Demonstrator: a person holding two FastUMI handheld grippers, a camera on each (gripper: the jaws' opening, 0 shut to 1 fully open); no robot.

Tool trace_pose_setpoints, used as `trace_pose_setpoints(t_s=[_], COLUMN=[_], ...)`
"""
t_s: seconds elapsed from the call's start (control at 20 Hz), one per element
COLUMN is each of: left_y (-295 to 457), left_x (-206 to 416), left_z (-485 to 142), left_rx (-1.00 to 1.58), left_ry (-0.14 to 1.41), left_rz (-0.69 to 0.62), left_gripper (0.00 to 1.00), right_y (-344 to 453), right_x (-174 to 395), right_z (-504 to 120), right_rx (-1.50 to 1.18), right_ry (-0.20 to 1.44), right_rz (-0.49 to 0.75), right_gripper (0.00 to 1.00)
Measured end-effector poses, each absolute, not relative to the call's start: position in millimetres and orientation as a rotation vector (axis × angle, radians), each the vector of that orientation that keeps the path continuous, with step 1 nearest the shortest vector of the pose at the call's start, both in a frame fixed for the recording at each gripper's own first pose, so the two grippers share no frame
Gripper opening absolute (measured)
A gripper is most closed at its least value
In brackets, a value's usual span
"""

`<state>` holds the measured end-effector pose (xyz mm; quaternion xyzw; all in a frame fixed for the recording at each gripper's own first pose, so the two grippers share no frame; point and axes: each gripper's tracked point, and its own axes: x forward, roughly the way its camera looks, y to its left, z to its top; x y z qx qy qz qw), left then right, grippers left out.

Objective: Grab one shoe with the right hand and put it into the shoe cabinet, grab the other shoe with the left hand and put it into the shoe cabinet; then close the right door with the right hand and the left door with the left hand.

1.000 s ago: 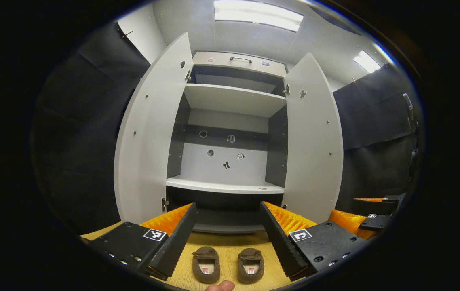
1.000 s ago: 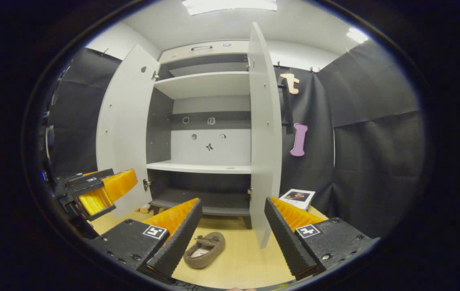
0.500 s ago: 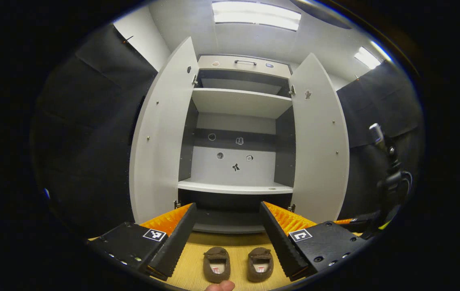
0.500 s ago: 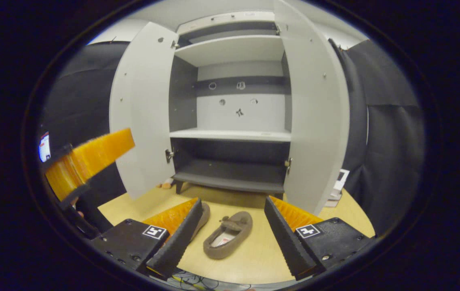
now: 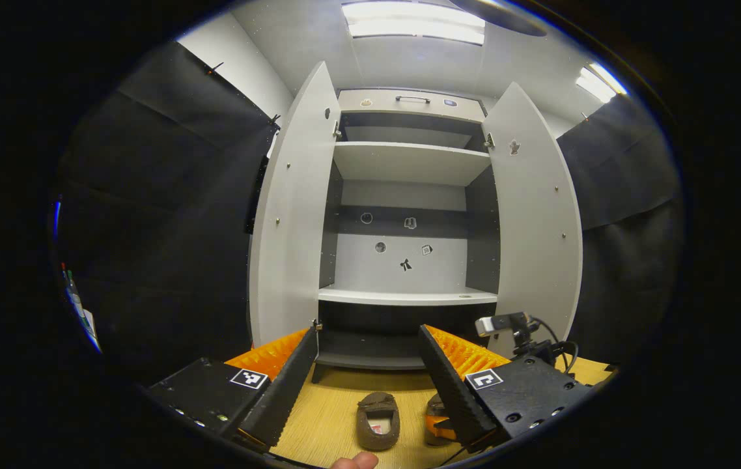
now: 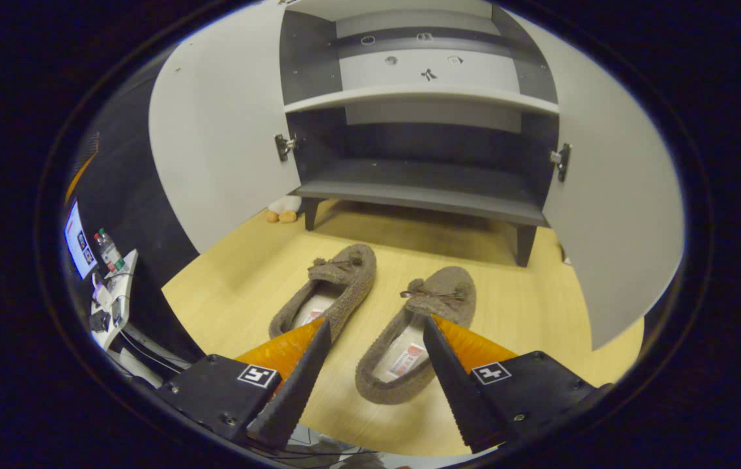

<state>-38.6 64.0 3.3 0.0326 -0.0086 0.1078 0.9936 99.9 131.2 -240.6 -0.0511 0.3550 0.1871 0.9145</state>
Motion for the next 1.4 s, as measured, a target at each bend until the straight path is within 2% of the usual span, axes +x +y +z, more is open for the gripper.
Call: trace_pose_setpoints(t_s=[0.2,0.25,0.3,0.35,0.55,0.6,0.7,0.75,0.8,0.85,0.9,0.95,1.0,1.4], left_y=[77.2,81.7,85.9,89.9,98.3,98.5,99.4,101.2,101.1,97.8,95.0,92.1,90.4,79.0], left_x=[-43.7,-45.0,-46.5,-47.8,-50.6,-49.8,-46.4,-43.0,-40.7,-40.7,-39.9,-40.3,-40.0,-33.2], left_z=[5.0,5.4,5.1,5.2,1.1,0.0,-1.6,-1.7,-0.7,-0.1,0.1,1.7,2.6,-0.8], left_rx=[0.056,0.057,0.059,0.061,0.065,0.063,0.059,0.058,0.059,0.06,0.059,0.06,0.063,0.057], left_ry=[-0.021,-0.021,-0.019,-0.018,-0.007,-0.001,0.005,0.002,-0.001,-0.003,-0.004,-0.007,-0.01,-0.006], left_rz=[0.251,0.259,0.268,0.278,0.305,0.308,0.304,0.302,0.3,0.298,0.292,0.286,0.281,0.247], left_gripper=[0.94,0.94,0.99,0.94,0.94,0.94,0.94,0.99,0.94,0.99,0.94,0.99,0.95,0.94], right_y=[134.1,134.6,133.5,134.3,131.4,128.7,121.6,119.5,118.8,118.4,118.8,117.9,115.8,111.5], right_x=[122.4,128.4,133.2,137.2,153.7,154.8,157.7,158.1,158.5,158.1,158.3,158.5,157.0,140.0], right_z=[-283.8,-291.8,-301.1,-306.8,-308.7,-310.8,-312.4,-313.0,-312.4,-313.4,-311.8,-311.3,-307.4,-227.1], right_rx=[-0.126,-0.139,-0.152,-0.155,-0.17,-0.17,-0.169,-0.141,-0.105,-0.069,-0.053,-0.056,-0.073,-0.192], right_ry=[0.848,0.867,0.883,0.896,0.874,0.875,0.869,0.859,0.845,0.832,0.819,0.803,0.779,0.463], right_rz=[0.344,0.332,0.314,0.301,0.248,0.236,0.217,0.211,0.212,0.219,0.228,0.235,0.243,0.31], right_gripper=[0.79,0.78,0.76,0.74,0.63,0.51,0.36,0.31,0.19,0.14,0.08,0.05,0.04,0.04])
